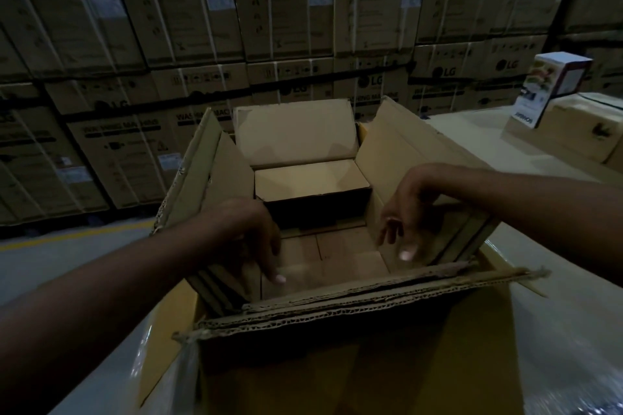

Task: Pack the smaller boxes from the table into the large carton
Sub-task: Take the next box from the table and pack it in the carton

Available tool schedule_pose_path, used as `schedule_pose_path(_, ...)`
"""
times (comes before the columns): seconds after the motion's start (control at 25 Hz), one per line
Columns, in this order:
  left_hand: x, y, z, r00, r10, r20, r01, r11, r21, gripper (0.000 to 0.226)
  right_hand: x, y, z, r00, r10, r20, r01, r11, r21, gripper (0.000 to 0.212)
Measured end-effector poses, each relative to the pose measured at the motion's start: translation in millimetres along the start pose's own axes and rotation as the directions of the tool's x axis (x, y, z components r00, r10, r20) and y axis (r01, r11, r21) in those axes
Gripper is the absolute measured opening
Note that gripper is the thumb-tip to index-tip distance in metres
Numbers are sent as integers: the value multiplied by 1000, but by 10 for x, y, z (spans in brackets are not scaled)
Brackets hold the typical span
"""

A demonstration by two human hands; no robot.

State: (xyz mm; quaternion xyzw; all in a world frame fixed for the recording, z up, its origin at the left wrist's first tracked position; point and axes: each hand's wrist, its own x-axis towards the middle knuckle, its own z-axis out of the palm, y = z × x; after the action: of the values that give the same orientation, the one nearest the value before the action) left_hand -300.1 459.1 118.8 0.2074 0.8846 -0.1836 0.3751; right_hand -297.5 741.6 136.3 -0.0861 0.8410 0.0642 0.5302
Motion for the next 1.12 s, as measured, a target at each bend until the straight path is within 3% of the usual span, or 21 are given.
schedule_pose_path(0.08, 149, -2, -39, 988, -25, -151, 14, 997, -77, 117, 138, -56, -149, 977, 69, -201, -64, 997, 31, 95)
schedule_pose_path(0.16, 313, -1, -76, 965, -101, -243, 74, 990, -118, 95, 345, -113, -265, 941, 105, -320, -88, 994, 68, 100)
schedule_pose_path(0.32, 623, -125, -194, 962, -179, -206, 147, 976, -162, 84, 770, -135, -370, 943, 114, -313, -22, 959, 283, 100)
schedule_pose_path(0.4, 755, -184, -209, 960, -201, -196, 173, 973, -152, 91, 980, -117, -395, 934, 95, -343, -12, 972, 236, 107)
schedule_pose_path(0.48, 850, -212, -240, 958, -197, -210, 164, 972, -166, 104, 1076, -126, -437, 865, 62, -497, -55, 998, 29, 108)
schedule_pose_path(0.56, 907, -251, -331, 947, -189, -260, 163, 980, -117, 115, 1059, -134, -561, 729, 8, -684, -161, 974, -159, 106)
schedule_pose_path(0.64, 941, -325, -469, 900, -204, -385, 216, 976, -13, 116, 986, -63, -777, 616, -22, -787, -196, 964, -181, 109)
schedule_pose_path(0.8, 1050, -624, -759, 793, -281, -541, 346, 938, 20, 108, 914, 204, -1278, 552, 26, -834, -177, 980, -86, 116)
schedule_pose_path(0.92, 1155, -905, -875, 733, -323, -599, 429, 903, 38, 84, 1010, 380, -1544, 575, 93, -813, -132, 991, 21, 110)
schedule_pose_path(1.12, 1424, -1205, -872, 712, -347, -610, 453, 891, 21, 66, 1502, 560, -1596, 556, 106, -824, -262, 964, -53, 100)
